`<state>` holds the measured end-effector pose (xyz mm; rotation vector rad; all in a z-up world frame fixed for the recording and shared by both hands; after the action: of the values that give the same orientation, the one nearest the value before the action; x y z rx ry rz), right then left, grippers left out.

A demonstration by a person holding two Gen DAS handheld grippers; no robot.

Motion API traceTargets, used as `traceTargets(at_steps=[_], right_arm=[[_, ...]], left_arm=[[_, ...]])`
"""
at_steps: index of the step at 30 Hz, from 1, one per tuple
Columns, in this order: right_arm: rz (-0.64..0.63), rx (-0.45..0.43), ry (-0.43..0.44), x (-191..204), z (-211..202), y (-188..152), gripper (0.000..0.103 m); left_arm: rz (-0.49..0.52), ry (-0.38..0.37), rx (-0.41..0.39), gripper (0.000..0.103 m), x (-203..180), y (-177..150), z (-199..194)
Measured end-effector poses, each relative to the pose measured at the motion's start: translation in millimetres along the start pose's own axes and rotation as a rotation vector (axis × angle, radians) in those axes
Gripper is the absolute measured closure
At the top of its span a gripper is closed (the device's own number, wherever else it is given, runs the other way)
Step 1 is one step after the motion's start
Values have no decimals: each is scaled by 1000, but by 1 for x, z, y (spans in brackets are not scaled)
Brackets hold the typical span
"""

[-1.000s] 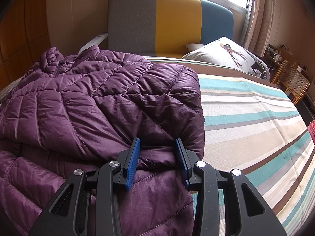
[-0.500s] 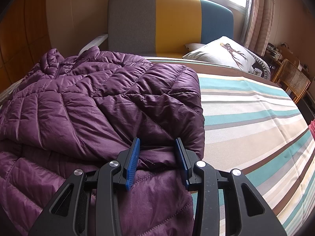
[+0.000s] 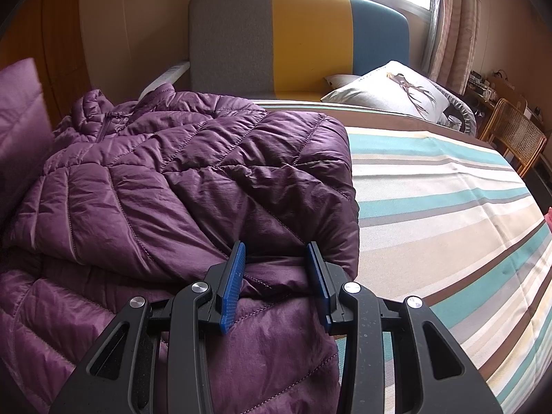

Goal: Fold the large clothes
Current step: 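Fold the held sleeve over the jacket body toward the right gripper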

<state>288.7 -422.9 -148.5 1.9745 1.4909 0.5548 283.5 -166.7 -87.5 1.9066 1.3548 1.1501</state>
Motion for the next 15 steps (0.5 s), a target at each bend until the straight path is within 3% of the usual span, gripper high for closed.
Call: traceTargets(at_steps=[10, 13, 15], right_arm=[[4, 0, 3, 1, 1, 0, 66], [4, -1, 4, 1, 1, 0, 66], [5, -1, 5, 0, 1, 0, 66]], left_arm=[[74, -101, 77, 95, -43, -6, 23], [112, -154, 110, 83, -56, -11, 28], [129, -191, 106, 64, -62, -12, 25]])
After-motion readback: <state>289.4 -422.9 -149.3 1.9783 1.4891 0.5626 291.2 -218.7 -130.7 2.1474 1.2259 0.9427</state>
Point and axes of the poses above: each gripper's, at about its wrist camera, not at the fingertips, and z roughly the way its jaws point, x to its left, y to its top, the point moved 7 cm from there along z, roughly the way its jaws point, and after that the axes turned 1 degree about z, right-handed, at the moved point
